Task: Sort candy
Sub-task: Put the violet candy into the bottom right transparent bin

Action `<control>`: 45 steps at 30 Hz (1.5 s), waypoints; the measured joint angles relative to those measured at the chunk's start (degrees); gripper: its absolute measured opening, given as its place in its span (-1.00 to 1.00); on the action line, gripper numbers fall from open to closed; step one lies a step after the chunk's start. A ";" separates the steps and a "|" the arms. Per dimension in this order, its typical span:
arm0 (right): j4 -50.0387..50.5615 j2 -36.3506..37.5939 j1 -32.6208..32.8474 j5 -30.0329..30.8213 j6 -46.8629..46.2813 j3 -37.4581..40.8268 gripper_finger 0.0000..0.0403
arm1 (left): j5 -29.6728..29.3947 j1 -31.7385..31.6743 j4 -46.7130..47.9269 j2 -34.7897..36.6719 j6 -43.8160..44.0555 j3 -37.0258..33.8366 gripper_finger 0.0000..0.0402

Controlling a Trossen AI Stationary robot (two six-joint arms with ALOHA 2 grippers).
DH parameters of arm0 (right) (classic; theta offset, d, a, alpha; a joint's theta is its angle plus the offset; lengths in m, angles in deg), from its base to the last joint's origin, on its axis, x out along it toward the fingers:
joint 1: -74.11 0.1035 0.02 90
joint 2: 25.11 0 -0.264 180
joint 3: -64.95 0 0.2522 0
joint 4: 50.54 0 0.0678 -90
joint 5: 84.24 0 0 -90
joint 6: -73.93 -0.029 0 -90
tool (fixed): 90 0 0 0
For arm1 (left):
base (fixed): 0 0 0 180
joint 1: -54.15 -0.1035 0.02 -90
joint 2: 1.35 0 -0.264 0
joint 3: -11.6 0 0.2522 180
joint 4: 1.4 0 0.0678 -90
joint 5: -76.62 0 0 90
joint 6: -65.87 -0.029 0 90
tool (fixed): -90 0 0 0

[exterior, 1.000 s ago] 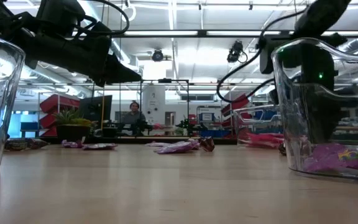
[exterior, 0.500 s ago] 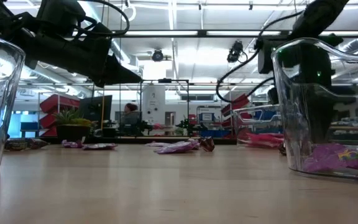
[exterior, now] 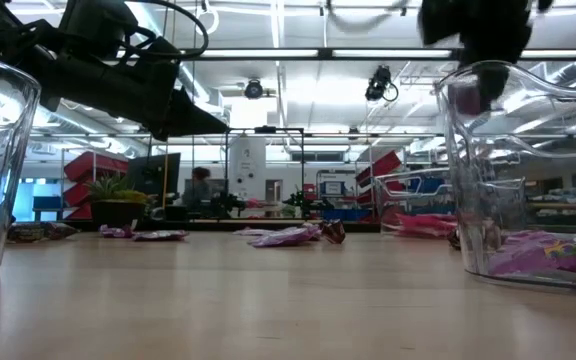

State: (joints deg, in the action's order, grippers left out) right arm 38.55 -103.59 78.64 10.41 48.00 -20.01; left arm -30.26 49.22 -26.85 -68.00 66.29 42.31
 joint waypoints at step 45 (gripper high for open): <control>4.62 -20.05 21.84 -9.17 -9.93 -16.98 0.17 | 1.24 0.00 0.18 0.00 1.37 0.00 -0.99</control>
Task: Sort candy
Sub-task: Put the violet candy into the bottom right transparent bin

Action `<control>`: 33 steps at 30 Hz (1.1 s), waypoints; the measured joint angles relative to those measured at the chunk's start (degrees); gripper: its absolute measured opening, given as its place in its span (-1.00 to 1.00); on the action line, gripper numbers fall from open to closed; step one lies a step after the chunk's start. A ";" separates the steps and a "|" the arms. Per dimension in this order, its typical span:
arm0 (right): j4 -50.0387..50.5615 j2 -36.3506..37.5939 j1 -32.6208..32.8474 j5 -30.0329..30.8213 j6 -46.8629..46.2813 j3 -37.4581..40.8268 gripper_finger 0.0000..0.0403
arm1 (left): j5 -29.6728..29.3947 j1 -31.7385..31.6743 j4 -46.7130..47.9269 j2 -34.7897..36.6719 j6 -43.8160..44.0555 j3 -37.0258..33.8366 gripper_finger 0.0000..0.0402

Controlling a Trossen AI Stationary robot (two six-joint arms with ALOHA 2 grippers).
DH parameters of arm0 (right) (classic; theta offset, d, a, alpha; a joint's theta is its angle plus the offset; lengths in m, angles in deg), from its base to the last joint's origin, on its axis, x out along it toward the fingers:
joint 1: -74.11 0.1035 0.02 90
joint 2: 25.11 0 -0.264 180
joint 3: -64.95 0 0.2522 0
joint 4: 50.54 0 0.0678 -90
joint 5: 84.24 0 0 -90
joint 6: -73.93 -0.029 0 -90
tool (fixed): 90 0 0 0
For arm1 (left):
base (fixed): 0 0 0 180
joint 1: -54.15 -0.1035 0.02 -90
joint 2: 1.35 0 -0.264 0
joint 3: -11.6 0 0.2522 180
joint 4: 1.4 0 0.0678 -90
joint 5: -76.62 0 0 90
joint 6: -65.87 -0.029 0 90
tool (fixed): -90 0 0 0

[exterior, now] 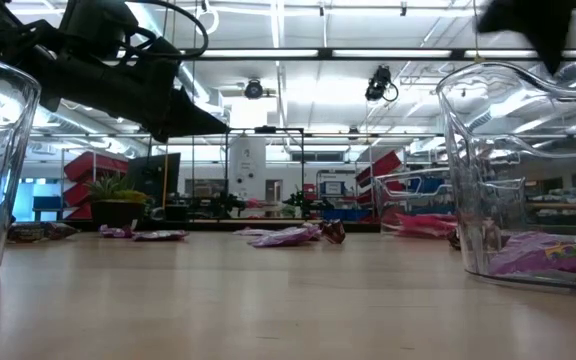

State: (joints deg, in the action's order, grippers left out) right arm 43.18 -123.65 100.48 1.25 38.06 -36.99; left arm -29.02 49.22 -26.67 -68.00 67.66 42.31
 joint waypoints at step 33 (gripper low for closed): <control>-45.47 -22.06 -28.24 13.32 37.61 5.35 -0.04 | 1.31 0.00 1.86 0.00 -1.41 -0.02 -0.99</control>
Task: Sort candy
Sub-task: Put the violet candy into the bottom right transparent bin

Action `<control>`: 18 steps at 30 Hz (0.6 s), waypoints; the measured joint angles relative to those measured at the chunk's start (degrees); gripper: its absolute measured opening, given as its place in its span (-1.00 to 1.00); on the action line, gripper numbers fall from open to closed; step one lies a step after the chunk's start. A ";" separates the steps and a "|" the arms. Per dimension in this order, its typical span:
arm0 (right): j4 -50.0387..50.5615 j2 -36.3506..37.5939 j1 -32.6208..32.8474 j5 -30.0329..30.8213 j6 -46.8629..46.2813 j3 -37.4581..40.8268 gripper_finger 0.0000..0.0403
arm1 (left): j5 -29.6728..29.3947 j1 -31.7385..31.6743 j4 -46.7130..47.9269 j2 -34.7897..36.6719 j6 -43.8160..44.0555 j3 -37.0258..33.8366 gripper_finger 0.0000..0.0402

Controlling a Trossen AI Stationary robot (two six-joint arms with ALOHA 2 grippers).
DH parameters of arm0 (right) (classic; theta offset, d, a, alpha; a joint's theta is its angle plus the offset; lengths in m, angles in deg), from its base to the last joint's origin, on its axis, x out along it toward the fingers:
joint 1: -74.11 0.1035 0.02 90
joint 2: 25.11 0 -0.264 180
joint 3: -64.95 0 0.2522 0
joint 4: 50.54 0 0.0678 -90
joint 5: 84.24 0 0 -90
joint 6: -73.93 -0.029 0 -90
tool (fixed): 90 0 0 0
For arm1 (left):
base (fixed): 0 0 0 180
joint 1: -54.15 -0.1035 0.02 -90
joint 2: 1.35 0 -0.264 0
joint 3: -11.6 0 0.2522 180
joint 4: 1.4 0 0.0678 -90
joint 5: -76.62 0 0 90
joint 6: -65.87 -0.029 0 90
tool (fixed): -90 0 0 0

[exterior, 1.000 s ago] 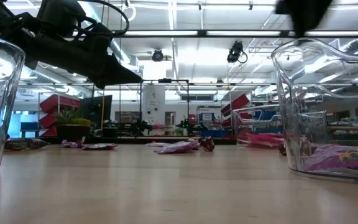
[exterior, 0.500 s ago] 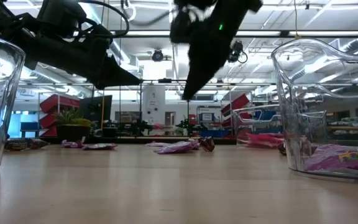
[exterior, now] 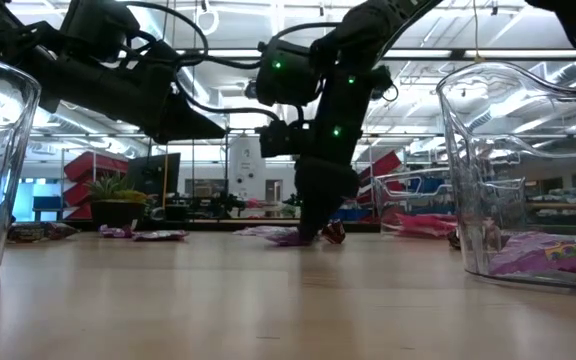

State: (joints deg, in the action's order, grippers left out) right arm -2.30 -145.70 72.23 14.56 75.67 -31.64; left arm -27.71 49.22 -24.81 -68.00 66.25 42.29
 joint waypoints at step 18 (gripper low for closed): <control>5.81 11.62 2.38 -0.11 -0.05 -0.47 -0.98 | -0.02 0.00 -0.31 0.00 0.35 0.02 -0.99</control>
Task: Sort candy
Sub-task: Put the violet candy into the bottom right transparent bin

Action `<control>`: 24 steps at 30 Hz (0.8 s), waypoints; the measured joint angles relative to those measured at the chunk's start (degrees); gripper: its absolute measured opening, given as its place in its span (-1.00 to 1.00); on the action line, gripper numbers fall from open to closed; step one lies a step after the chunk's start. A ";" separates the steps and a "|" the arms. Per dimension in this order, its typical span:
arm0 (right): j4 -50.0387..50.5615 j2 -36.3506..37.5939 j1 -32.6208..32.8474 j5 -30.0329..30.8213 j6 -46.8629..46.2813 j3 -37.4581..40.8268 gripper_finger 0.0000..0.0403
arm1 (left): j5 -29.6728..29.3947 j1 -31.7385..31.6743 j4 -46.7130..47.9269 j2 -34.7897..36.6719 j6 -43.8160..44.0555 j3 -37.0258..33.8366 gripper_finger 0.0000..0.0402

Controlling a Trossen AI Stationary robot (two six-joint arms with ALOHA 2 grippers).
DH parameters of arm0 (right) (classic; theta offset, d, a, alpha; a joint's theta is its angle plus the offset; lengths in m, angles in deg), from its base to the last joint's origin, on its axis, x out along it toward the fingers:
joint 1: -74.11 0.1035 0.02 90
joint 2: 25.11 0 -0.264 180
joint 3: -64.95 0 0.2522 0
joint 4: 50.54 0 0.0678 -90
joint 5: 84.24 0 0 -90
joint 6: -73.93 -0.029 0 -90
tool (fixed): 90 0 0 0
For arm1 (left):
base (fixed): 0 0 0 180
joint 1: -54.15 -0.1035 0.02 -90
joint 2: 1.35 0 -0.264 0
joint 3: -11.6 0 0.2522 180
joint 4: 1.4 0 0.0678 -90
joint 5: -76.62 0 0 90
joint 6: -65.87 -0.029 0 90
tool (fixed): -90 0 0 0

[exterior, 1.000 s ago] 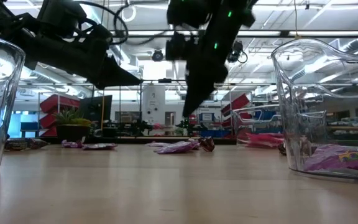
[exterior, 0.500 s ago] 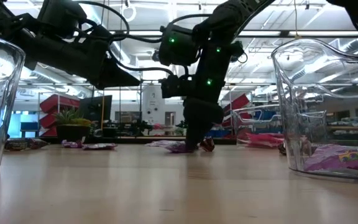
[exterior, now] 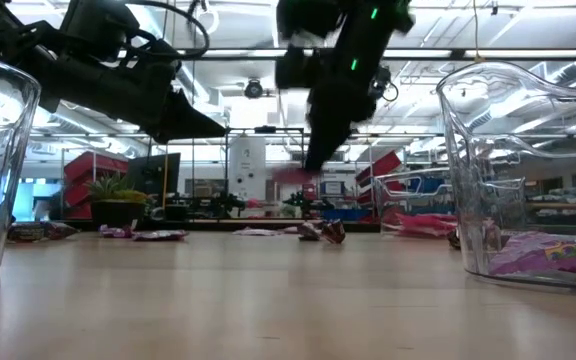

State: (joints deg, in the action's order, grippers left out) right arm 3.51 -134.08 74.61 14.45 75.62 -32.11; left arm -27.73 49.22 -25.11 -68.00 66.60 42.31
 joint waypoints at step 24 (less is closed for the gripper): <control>22.65 19.30 22.29 -2.92 -30.74 -0.05 -1.00 | 0.00 0.00 0.09 0.00 1.25 0.00 -0.99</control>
State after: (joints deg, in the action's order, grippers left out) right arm 26.16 -114.78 96.90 11.53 44.89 -32.16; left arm -27.73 49.22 -25.03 -68.00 67.85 42.31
